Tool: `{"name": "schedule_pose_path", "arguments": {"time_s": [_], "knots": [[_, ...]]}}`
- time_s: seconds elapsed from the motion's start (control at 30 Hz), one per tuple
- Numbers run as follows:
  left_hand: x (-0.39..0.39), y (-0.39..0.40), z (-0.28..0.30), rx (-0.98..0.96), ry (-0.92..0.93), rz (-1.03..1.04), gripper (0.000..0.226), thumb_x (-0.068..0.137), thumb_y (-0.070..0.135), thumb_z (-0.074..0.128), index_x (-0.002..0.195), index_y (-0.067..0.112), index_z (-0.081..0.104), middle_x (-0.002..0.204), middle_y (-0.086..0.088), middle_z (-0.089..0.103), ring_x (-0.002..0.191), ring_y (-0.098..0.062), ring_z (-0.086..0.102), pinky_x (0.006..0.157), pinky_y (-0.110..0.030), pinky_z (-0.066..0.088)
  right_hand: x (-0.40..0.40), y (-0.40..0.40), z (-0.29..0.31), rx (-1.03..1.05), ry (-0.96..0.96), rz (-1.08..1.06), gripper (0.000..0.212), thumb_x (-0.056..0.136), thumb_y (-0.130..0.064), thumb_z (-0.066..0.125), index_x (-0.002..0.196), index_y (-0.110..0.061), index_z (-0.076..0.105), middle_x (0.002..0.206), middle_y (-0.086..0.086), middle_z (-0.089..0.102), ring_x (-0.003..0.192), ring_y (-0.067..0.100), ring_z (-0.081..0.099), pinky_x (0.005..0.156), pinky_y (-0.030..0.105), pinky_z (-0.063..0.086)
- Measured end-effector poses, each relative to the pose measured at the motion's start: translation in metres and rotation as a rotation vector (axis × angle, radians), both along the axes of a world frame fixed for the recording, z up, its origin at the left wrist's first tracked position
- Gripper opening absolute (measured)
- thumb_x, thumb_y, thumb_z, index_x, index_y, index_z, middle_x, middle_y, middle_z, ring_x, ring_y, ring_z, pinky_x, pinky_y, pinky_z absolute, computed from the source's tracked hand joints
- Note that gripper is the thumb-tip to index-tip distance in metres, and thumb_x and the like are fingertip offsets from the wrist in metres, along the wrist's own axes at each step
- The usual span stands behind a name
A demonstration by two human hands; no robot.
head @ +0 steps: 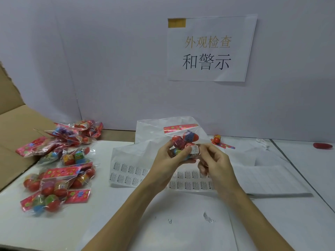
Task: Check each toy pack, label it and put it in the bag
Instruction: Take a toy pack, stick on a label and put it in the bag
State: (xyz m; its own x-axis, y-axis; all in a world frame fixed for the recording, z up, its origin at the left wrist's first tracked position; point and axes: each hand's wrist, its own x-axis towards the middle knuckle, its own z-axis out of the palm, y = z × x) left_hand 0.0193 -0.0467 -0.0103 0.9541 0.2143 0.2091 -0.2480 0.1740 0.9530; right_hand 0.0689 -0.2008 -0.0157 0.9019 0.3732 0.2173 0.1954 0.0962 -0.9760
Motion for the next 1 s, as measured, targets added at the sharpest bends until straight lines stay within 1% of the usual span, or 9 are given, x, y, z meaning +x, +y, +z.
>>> {"name": "schedule_pose_path", "arguments": {"time_s": [0.1,0.27,0.37,0.47,0.6,0.73,0.83,0.9,1.0], "knots": [[0.000,0.000,0.001,0.030,0.007,0.016,0.044,0.090,0.029,0.075,0.130,0.015,0.063,0.112,-0.009,0.078,0.105,-0.028,0.075,0.085,-0.032,0.062,0.002,-0.002,0.001,0.047,0.059,0.026,0.032,0.104,-0.039,0.052,0.112,-0.016,0.071,0.061,-0.004,0.054,0.054,0.014,0.051,0.051,0.022,0.046],[-0.001,-0.002,0.000,0.131,0.009,0.035,0.047,0.092,0.033,0.076,0.135,0.021,0.062,0.116,-0.003,0.077,0.106,-0.026,0.075,0.094,-0.044,0.061,0.000,-0.002,-0.001,-0.068,-0.119,-0.028,0.028,0.091,-0.047,0.069,0.107,-0.025,0.072,0.068,0.002,0.060,0.058,0.009,0.053,0.055,0.021,0.050],[0.000,0.001,0.000,0.118,0.021,0.004,0.045,0.095,0.033,0.075,0.136,0.021,0.062,0.118,-0.005,0.076,0.109,-0.027,0.074,0.097,-0.045,0.060,0.005,-0.001,-0.004,0.116,0.094,0.054,0.030,0.090,-0.040,0.072,0.112,-0.020,0.074,0.074,0.003,0.059,0.066,0.013,0.054,0.068,0.024,0.054],[0.000,0.004,0.004,0.099,0.030,0.013,0.040,0.096,0.042,0.069,0.130,0.021,0.066,0.116,-0.003,0.077,0.109,-0.023,0.073,0.086,-0.029,0.060,0.011,-0.005,-0.003,0.298,0.272,0.147,0.025,0.089,-0.030,0.077,0.110,-0.016,0.078,0.079,0.003,0.059,0.066,0.012,0.054,0.071,0.022,0.054],[0.001,0.013,0.007,-0.088,0.014,0.155,0.052,0.089,0.050,0.068,0.122,0.011,0.072,0.110,-0.013,0.078,0.094,-0.025,0.076,0.082,-0.029,0.058,0.017,-0.013,-0.002,0.101,0.133,0.153,0.033,0.086,-0.039,0.077,0.115,-0.022,0.079,0.079,-0.002,0.063,0.070,0.013,0.051,0.072,0.023,0.051],[0.004,0.020,0.003,-0.225,0.041,0.239,0.039,0.086,0.035,0.075,0.108,0.002,0.077,0.104,-0.016,0.078,0.092,-0.029,0.073,0.081,-0.032,0.060,0.013,-0.010,-0.003,0.073,0.060,0.147,0.021,0.103,-0.022,0.061,0.110,-0.023,0.081,0.069,0.001,0.053,0.068,0.019,0.048,0.066,0.028,0.048],[0.005,0.017,0.002,-0.285,0.056,0.269,0.040,0.089,0.033,0.075,0.112,0.000,0.074,0.106,-0.016,0.078,0.094,-0.029,0.076,0.076,-0.029,0.061,0.009,-0.006,-0.004,0.074,0.028,0.109,0.027,0.105,-0.013,0.058,0.106,-0.024,0.082,0.068,0.001,0.054,0.067,0.020,0.048,0.069,0.033,0.047],[0.006,0.015,0.000,-0.242,0.027,0.307,0.038,0.091,0.032,0.075,0.117,0.005,0.071,0.108,-0.013,0.078,0.097,-0.029,0.077,0.079,-0.033,0.063,0.006,-0.003,-0.003,0.077,-0.010,0.018,0.027,0.106,-0.011,0.057,0.102,-0.023,0.082,0.066,-0.001,0.056,0.065,0.017,0.050,0.069,0.031,0.048],[0.006,0.011,-0.004,0.079,-0.010,0.475,0.052,0.081,0.041,0.083,0.119,0.019,0.056,0.110,-0.005,0.072,0.089,-0.015,0.077,0.078,-0.029,0.063,0.002,-0.002,-0.004,0.003,-0.247,-0.199,0.021,0.105,-0.012,0.058,0.105,-0.020,0.078,0.069,-0.012,0.064,0.064,0.005,0.058,0.065,0.018,0.050]]}}
